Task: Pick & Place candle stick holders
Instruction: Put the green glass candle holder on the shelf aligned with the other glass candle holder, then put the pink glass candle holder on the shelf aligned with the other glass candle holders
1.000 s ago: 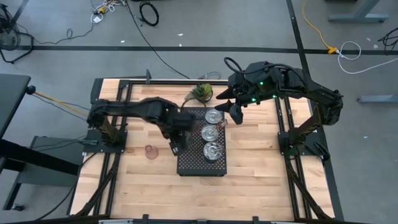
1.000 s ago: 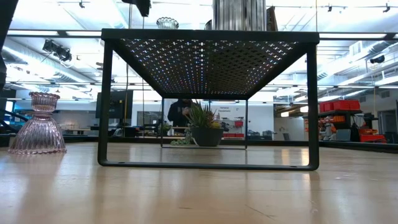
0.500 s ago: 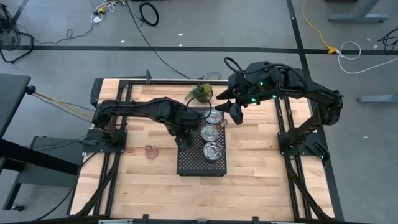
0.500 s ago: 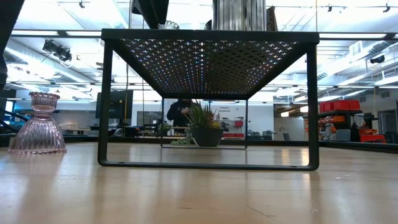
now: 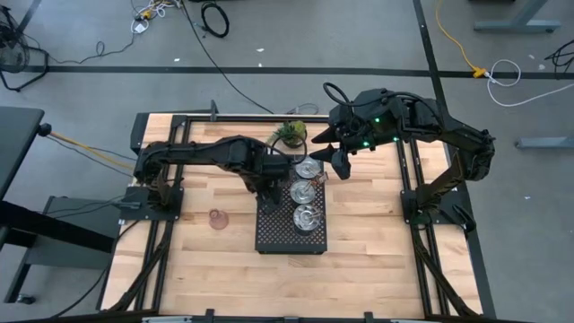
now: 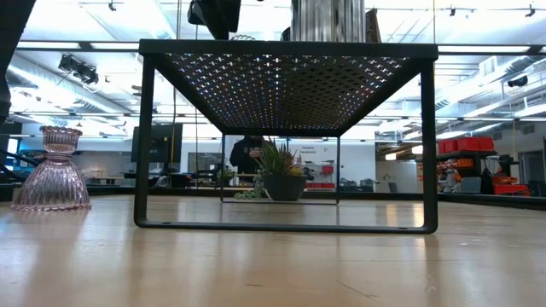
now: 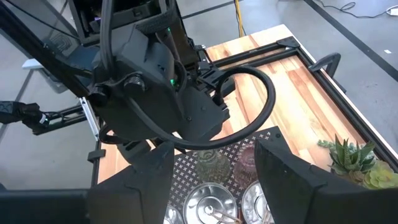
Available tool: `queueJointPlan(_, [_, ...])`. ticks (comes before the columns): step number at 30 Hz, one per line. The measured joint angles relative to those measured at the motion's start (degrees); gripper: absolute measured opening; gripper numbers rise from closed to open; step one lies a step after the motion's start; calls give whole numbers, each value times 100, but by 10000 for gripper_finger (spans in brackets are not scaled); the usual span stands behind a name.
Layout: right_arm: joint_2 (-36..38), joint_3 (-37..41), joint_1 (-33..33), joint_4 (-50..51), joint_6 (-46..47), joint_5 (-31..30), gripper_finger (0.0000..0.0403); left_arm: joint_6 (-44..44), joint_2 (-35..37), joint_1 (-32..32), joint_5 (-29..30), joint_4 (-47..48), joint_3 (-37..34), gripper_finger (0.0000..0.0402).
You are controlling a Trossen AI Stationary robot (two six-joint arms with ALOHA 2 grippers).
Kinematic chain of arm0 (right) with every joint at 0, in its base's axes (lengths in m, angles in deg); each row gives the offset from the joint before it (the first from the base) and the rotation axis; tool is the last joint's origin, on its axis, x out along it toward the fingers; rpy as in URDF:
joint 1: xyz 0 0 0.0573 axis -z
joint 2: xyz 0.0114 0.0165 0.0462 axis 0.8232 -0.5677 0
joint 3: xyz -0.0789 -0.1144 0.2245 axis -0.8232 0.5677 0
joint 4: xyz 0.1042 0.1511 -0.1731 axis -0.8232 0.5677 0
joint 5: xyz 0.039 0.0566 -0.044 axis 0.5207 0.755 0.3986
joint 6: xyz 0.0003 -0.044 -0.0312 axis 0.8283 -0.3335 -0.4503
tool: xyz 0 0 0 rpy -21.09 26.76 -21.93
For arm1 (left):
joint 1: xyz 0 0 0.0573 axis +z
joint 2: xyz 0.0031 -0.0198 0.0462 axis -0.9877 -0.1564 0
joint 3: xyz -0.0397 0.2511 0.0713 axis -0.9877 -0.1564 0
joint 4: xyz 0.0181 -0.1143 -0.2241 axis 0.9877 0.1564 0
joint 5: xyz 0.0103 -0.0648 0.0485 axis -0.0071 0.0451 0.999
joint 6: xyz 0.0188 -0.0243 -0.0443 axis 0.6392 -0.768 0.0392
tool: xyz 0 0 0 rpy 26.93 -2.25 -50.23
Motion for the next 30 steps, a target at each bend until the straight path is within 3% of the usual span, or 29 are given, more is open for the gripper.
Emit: queueJointPlan(30, [0,0,1,32,-42,0,222,-36,185,-110,31,583,55,177])
